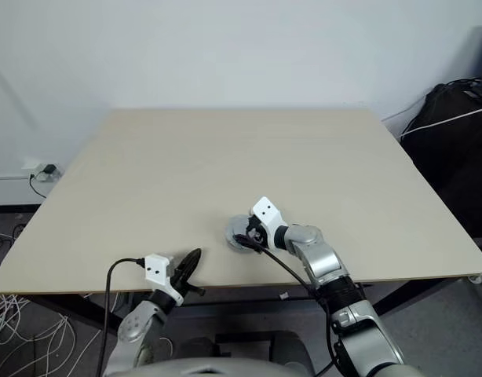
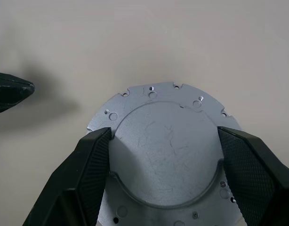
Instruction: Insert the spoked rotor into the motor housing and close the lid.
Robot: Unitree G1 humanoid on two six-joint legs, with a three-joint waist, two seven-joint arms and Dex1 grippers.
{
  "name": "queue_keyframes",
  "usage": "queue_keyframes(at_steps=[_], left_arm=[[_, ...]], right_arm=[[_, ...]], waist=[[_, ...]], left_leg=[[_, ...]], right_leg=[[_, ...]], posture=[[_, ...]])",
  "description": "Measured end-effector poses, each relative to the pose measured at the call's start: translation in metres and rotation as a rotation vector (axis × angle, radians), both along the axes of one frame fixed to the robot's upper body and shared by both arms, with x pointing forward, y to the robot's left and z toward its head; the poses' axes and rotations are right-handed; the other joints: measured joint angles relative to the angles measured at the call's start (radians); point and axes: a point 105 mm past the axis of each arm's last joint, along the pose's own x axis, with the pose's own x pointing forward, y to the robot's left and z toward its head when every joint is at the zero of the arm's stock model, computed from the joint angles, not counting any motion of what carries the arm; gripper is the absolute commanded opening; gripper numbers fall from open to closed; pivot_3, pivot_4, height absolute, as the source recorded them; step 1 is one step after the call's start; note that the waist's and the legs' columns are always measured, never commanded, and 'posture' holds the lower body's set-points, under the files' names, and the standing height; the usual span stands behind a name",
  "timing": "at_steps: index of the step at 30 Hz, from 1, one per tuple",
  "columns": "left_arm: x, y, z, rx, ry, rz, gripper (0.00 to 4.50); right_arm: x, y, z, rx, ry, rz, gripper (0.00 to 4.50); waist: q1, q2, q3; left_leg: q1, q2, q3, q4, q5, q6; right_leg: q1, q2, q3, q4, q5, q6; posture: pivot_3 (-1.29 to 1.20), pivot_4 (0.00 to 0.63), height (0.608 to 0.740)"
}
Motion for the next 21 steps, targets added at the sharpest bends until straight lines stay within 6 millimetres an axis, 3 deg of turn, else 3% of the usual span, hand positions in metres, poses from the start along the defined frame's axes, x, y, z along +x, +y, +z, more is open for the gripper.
queue_keyframes(at_steps=[21], left_arm=[[0.0013, 0.0002, 0.0033, 0.001, -0.011, 0.005, 0.0]], right_arm=[[0.0, -0.0008, -0.0019, 0.018, -0.027, -0.087, 3.25]], waist=[[0.002, 0.0, 0.0]], left_leg=[[0.0, 0.0, 0.0, 0.0, 0.0, 0.0]], right_leg=[[0.0, 0.0, 0.0, 0.0, 0.0, 0.0]], posture=[[0.0, 0.0, 0.74]])
